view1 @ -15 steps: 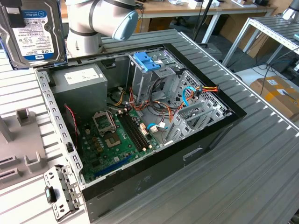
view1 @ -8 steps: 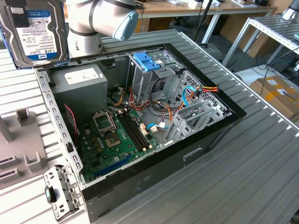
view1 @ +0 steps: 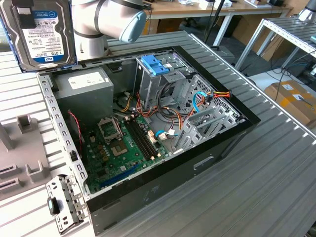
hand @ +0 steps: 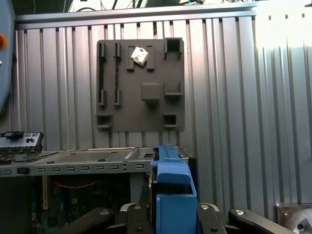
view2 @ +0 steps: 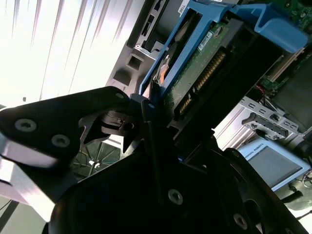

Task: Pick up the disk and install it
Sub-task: 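Pick up the disk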

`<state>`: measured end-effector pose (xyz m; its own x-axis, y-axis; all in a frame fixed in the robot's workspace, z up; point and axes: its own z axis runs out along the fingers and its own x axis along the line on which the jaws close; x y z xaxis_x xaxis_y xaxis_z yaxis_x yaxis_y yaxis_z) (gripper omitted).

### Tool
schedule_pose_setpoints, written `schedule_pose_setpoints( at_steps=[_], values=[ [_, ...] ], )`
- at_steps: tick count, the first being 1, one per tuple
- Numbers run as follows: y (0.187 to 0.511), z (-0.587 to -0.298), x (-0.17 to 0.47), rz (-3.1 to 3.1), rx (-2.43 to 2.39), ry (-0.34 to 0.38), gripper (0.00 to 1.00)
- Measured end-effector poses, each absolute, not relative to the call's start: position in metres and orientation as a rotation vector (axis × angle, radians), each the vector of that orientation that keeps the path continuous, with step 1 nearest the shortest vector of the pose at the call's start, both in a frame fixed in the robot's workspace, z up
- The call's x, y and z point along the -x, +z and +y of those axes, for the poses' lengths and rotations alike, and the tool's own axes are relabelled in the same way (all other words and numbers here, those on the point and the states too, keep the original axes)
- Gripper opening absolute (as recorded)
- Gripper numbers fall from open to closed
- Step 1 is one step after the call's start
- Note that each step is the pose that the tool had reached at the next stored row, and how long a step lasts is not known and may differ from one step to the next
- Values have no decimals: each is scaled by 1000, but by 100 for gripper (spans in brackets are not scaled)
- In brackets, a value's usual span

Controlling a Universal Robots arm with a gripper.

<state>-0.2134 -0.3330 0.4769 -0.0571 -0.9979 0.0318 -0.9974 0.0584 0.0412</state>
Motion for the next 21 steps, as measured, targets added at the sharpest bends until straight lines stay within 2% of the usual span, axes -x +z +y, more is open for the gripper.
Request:
schedule_pose_setpoints(
  at_steps=[21],
  values=[
    [477, -333, 187, -2247, -2121, -13, 36]
  ],
)
